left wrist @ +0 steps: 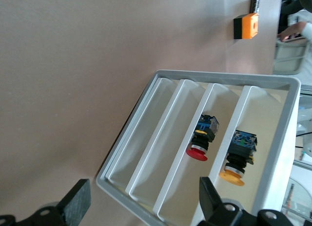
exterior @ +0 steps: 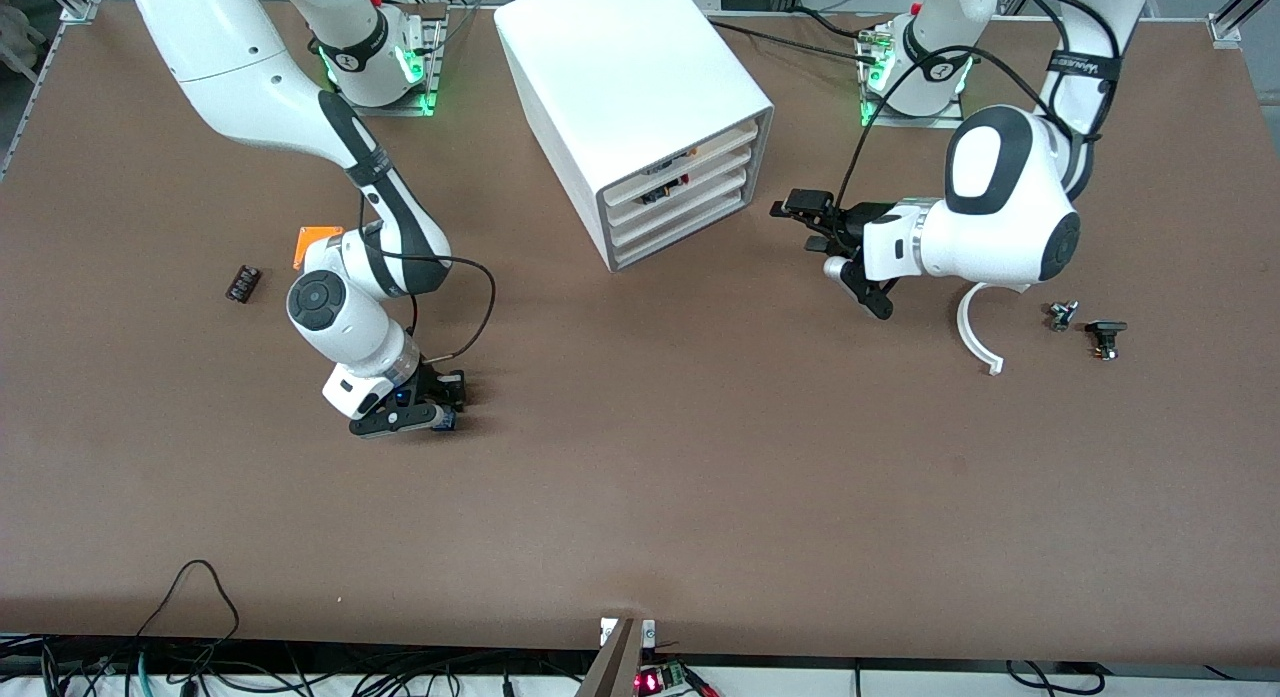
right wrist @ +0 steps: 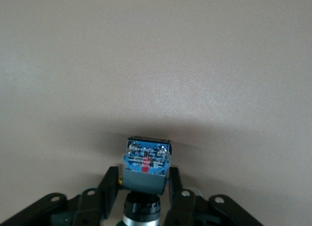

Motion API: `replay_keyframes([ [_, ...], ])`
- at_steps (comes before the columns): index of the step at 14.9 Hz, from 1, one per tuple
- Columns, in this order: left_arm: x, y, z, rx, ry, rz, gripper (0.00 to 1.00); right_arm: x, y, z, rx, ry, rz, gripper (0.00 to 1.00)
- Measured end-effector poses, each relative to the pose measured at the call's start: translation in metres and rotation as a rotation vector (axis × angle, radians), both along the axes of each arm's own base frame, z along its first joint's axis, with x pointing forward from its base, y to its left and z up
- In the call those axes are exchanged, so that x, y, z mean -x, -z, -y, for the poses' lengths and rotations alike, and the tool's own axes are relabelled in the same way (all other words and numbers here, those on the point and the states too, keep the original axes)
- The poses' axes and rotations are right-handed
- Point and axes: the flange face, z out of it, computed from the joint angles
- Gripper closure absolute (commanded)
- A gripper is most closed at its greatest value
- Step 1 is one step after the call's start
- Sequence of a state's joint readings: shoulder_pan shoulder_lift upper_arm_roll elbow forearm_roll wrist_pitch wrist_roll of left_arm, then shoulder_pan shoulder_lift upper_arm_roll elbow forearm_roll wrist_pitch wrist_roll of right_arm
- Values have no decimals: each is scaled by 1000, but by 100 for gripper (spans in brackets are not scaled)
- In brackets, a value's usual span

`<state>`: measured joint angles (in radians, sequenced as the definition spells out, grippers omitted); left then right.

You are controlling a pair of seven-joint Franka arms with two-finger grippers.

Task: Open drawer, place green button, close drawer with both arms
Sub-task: 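Lift the button with the right gripper while the left gripper grips the drawer, then pull the drawer open with the left gripper while the right gripper carries button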

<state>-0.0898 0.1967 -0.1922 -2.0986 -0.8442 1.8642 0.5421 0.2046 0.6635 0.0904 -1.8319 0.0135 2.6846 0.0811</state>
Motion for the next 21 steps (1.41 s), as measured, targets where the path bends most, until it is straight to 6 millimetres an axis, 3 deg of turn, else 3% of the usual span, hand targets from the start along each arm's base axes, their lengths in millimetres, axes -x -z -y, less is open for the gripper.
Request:
replay_keyframes([
  [1,4,13,-1,28,-2,9,9,0,0,0,0,0,0,100],
  [5,21,67,-3,158,-27,-5,15,-3,-3,0,-3,1,10,100],
  [10,56,125,-1,289,-79,-49,18,-18,-25,-5,0,65,-53,100],
  [14,70,145,9,342,-114,-78,27,-32,-58,-14,11,171,-158,100],
  [17,91,158,28,385,-120,-106,31,-41,-96,-25,18,257,-223,100],
  [21,101,175,29,402,-105,-107,31,-46,-148,-41,34,345,-282,100],
])
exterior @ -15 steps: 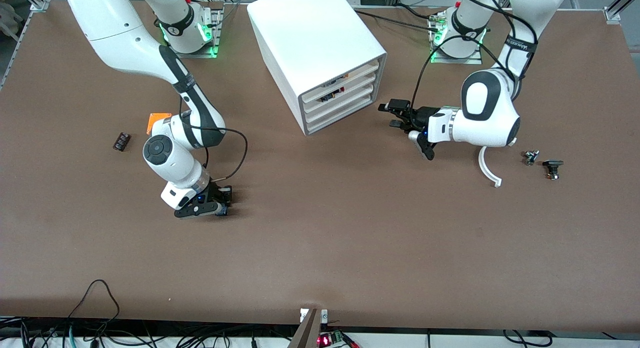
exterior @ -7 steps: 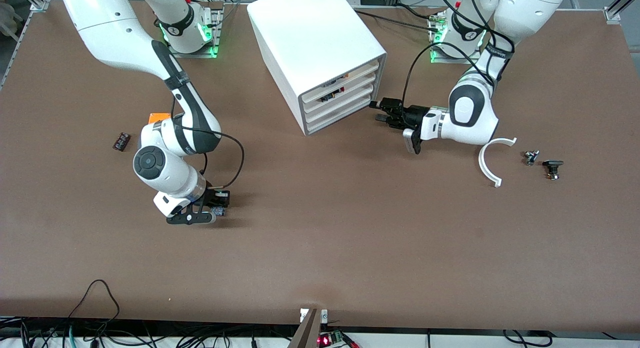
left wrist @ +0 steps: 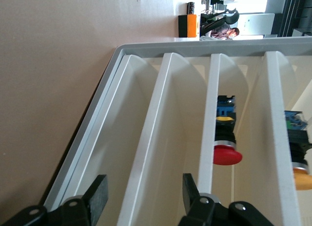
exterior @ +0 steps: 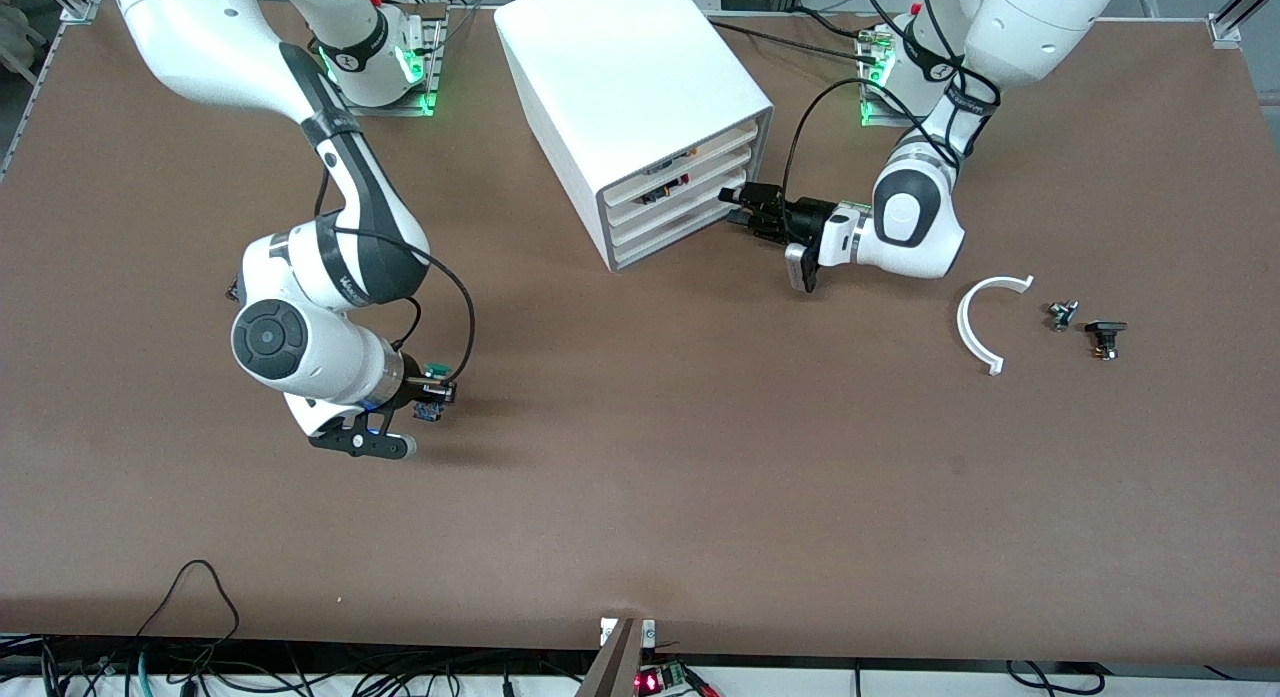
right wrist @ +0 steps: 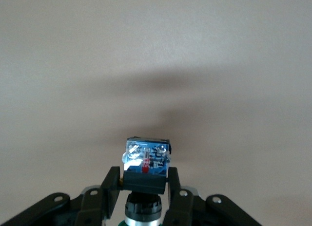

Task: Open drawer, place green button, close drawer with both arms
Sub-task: 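Pull the drawer open with the left gripper while the right gripper carries button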

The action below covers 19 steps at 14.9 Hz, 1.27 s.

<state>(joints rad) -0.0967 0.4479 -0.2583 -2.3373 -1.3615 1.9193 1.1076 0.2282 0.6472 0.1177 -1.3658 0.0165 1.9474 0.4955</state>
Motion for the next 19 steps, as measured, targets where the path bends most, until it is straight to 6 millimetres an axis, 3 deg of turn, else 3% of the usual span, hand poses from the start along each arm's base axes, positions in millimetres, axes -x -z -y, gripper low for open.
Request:
replay_keyframes([
  [3,6,13,1,19,-13,-6,34,7,-22,-21,19,43,-36,100],
  [8,28,35,16,79,-20,0,97,18,-62,-52,39,181,-77,100],
  [12,33,34,28,110,-32,0,100,30,-80,-78,42,325,-102,100],
  [19,33,35,25,112,-41,-2,100,48,-126,-120,-27,641,-142,100],
])
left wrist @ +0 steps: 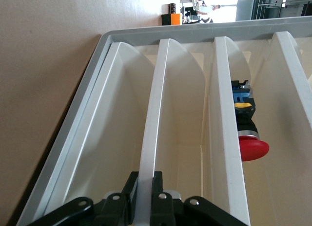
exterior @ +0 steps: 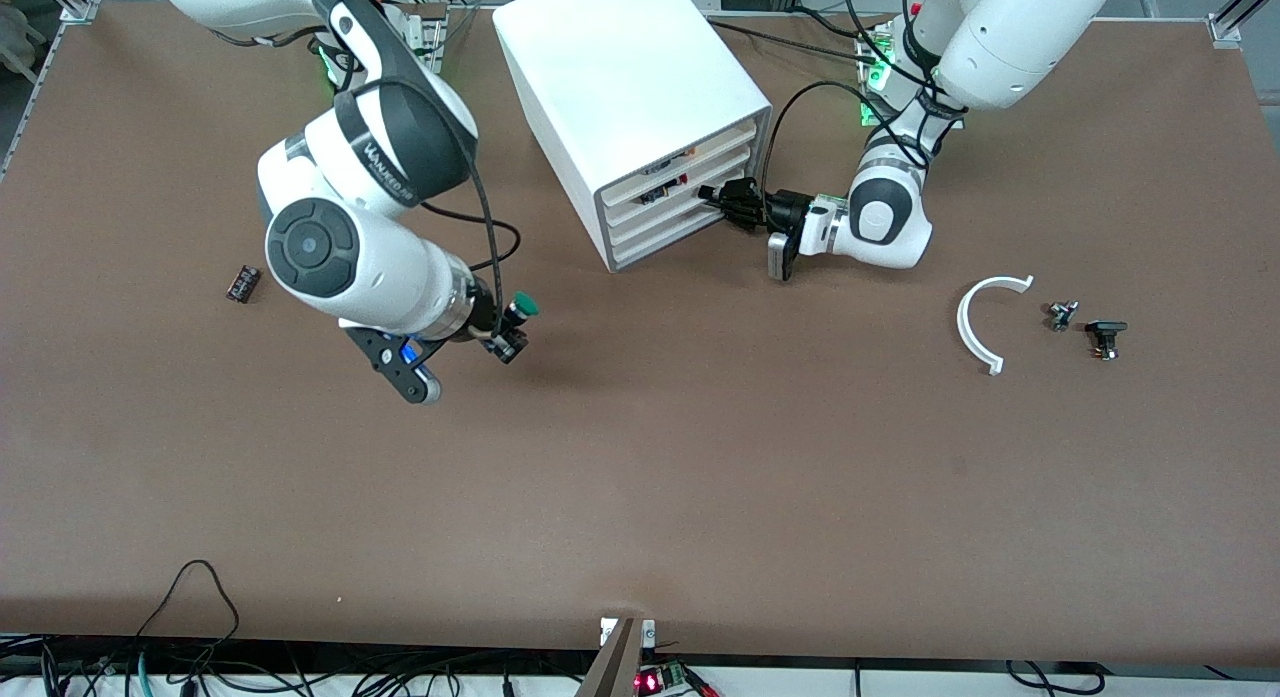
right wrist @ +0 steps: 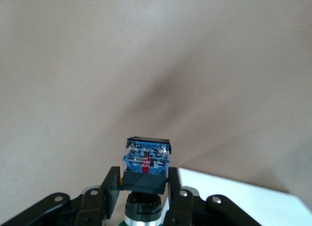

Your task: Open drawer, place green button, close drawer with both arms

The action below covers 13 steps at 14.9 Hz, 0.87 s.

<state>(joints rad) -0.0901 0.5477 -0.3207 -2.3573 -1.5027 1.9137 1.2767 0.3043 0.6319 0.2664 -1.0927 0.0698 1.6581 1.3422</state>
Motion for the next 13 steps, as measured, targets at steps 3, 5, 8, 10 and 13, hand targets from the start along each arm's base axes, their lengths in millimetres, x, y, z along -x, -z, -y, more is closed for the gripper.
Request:
replay_keyframes([
  [3,-11,0,-10,-7,-26,11,100,20,-13,-36,-6,54,-3,100],
  [5,-30,-1,-24,-19,-49,40,100,33,-17,-60,-2,79,13,100],
  [8,-64,-5,-47,-49,-56,94,100,53,-21,-99,13,106,77,100],
  [10,-81,-4,-57,-56,-64,109,100,68,-23,-124,23,124,127,100],
  [13,-97,-3,-61,-63,-63,114,100,90,-8,-160,48,152,173,100],
])
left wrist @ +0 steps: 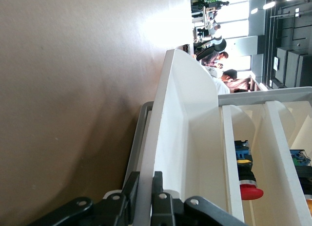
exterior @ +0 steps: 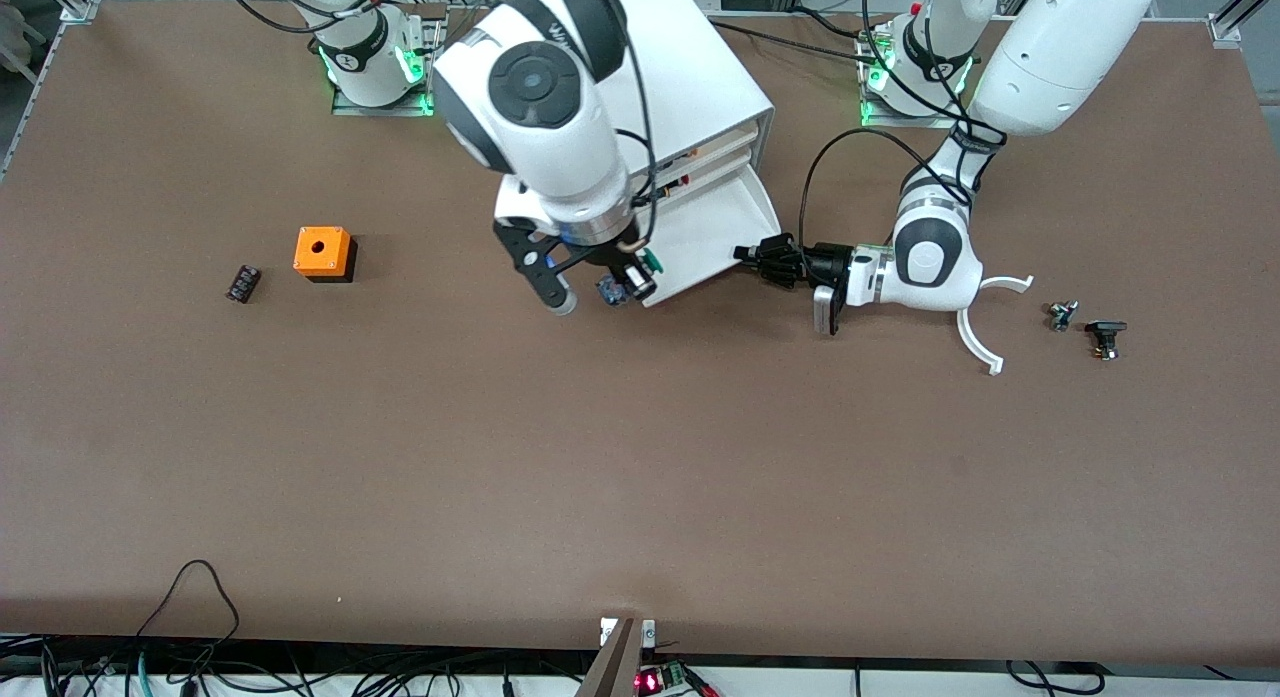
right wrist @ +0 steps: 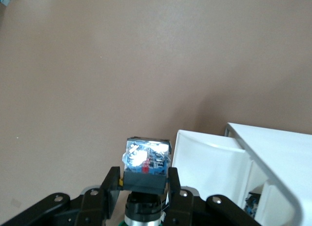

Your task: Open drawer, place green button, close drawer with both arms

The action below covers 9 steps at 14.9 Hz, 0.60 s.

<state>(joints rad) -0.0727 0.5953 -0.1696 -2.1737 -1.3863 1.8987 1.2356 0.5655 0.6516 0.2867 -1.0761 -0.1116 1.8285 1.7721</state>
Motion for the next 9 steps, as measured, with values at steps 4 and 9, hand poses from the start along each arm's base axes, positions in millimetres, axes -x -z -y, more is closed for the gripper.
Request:
replay_keyframes([
  [4,-16,-3,-5,-43,-7,-55,0,24,45,-43,25,32,22,100],
  [9,-35,-6,-30,-102,-44,-96,0,54,107,-86,62,66,39,100],
])
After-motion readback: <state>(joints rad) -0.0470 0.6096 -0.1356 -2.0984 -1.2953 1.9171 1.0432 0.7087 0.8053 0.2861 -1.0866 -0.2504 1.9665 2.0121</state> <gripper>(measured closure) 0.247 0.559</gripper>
